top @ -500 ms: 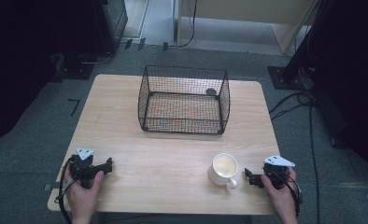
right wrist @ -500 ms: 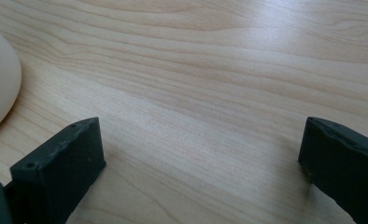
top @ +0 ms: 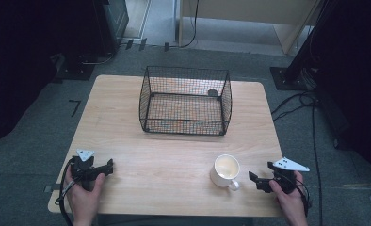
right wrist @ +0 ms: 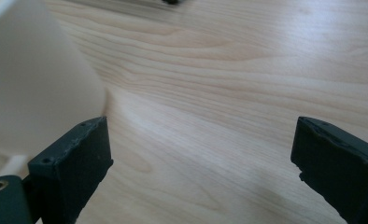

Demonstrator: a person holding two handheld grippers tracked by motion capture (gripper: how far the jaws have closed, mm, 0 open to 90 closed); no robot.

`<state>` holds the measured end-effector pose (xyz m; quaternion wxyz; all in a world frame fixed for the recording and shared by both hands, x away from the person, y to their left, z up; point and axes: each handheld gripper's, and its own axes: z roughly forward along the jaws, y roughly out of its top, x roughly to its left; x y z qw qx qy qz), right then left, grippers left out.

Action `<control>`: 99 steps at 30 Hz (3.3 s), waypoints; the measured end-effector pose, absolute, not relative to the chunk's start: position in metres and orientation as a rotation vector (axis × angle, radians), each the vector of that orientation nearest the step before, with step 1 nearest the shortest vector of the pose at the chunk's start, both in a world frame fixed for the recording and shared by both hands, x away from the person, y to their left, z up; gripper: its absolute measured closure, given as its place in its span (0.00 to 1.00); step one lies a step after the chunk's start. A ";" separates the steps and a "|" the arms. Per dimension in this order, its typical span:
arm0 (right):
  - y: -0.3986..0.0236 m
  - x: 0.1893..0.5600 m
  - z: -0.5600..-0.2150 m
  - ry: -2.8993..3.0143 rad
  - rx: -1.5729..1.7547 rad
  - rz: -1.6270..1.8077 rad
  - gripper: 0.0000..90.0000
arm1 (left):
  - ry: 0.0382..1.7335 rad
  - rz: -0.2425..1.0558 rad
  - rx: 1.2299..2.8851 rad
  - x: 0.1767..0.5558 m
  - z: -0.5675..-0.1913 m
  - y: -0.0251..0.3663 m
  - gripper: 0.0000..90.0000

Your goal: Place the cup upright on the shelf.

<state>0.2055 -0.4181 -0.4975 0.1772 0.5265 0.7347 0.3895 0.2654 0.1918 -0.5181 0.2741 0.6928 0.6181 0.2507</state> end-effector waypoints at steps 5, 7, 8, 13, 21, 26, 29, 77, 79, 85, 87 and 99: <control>-0.415 0.195 -0.483 2.116 1.451 1.111 0.07 | 1.662 0.674 1.863 0.265 -0.518 0.192 0.03; -0.414 0.190 -0.473 2.104 1.429 1.117 0.08 | 1.662 0.674 1.863 0.265 -0.518 0.192 0.03; -0.412 0.184 -0.463 2.098 1.401 1.140 0.10 | 1.663 0.674 1.862 0.265 -0.518 0.192 0.03; -0.406 0.177 -0.447 2.105 1.347 1.187 0.14 | 1.662 0.674 1.863 0.265 -0.518 0.192 0.03; -0.381 0.164 -0.433 2.187 1.254 1.220 0.22 | 1.662 0.674 1.863 0.265 -0.518 0.192 0.03; -0.363 0.159 -0.430 2.249 1.219 1.227 0.21 | 1.662 0.674 1.863 0.265 -0.518 0.192 0.03; -0.359 0.159 -0.431 2.259 1.220 1.211 0.21 | 1.662 0.674 1.862 0.265 -0.518 0.192 0.03; -0.349 0.180 -0.470 2.380 1.196 1.073 0.89 | 1.658 0.672 1.866 0.265 -0.518 0.192 0.03; -0.348 0.179 -0.469 2.385 1.179 1.065 0.89 | 1.658 0.673 1.866 0.265 -0.518 0.192 0.03; -0.349 0.178 -0.466 2.343 1.160 1.069 0.90 | 1.658 0.672 1.866 0.265 -0.518 0.192 0.03; -0.348 0.177 -0.465 2.344 1.152 1.074 0.90 | 1.658 0.673 1.866 0.265 -0.518 0.192 0.03; -0.347 0.178 -0.450 2.314 1.115 1.124 0.90 | 1.658 0.672 1.866 0.265 -0.518 0.192 0.03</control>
